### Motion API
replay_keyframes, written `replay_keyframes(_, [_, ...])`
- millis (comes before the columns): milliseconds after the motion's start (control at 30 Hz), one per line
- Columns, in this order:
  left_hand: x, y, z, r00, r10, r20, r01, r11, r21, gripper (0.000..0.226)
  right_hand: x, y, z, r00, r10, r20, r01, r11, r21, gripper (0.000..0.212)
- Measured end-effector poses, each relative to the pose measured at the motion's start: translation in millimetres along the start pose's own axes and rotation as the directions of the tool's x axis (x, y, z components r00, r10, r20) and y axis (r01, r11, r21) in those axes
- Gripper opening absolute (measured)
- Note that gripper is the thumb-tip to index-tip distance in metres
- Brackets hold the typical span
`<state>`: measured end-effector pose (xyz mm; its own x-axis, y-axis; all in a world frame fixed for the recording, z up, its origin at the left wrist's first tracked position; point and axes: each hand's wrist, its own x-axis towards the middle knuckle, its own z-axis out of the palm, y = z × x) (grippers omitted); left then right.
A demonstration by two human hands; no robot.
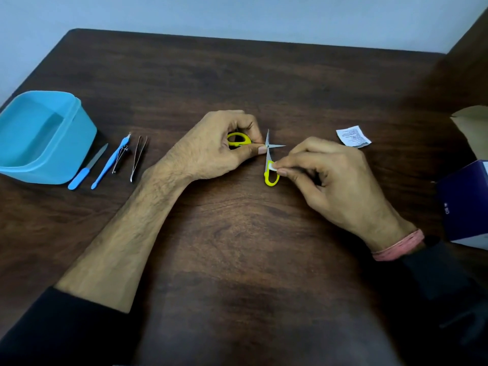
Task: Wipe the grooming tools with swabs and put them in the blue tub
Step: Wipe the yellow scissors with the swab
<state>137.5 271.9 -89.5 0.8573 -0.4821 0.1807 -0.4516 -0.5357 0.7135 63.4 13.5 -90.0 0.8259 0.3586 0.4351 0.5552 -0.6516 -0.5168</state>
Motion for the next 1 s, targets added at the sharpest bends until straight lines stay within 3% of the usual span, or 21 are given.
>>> replay_keyframes(400, [-1,3,-1,1.000,-0.015,-0.007,0.015,0.999,0.044,0.012,-5,-11,2,0.999,0.010,0.048,-0.008,0.999,-0.045,0.013])
replay_keyframes(600, [-1,1,-1,1.000,-0.013,-0.013,0.013,0.999,0.046,0.012,-7,-12,1,0.994,0.051,0.097,-0.045,0.997,-0.065,0.025])
replay_keyframes(833, [0,3,0,0.996,-0.085,-0.020,0.084,0.996,-0.044,0.013,-5,-14,7,0.994,0.108,0.024,-0.107,0.993,-0.050,0.021])
replay_keyframes(1000, [0,4,1,0.990,-0.138,-0.022,0.134,0.983,-0.122,0.015,-3,-17,5,0.994,0.093,0.052,-0.083,0.982,-0.169,0.022])
